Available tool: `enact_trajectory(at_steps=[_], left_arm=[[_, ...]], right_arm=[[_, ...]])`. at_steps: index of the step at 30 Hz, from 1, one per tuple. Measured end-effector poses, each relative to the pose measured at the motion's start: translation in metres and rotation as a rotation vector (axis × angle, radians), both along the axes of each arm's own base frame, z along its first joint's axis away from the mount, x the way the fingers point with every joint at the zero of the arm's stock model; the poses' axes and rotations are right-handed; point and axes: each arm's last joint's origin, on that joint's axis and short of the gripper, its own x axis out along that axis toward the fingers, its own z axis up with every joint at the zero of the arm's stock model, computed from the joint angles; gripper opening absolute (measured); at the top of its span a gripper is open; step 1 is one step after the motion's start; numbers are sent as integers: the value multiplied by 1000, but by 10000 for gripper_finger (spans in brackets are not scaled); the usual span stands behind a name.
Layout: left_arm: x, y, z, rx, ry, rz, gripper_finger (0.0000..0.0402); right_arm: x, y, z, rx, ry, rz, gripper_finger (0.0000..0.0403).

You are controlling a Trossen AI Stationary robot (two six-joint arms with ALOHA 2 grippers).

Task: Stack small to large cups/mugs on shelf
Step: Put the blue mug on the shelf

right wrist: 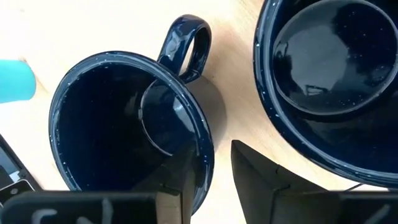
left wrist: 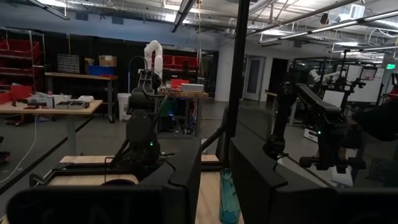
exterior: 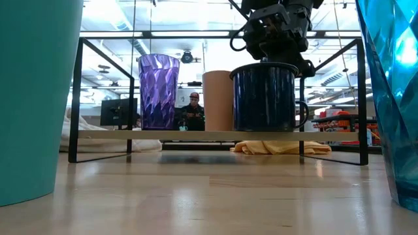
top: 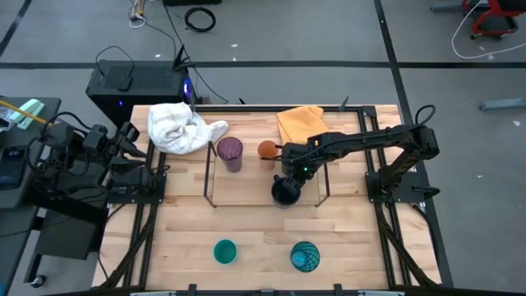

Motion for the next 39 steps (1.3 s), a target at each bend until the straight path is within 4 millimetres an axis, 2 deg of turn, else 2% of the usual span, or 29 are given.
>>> enact_trajectory(at_steps=[39], left_arm=[[0, 0, 0, 0, 1, 0, 91]], right_arm=[[7, 0, 5, -5, -73, 7, 113]])
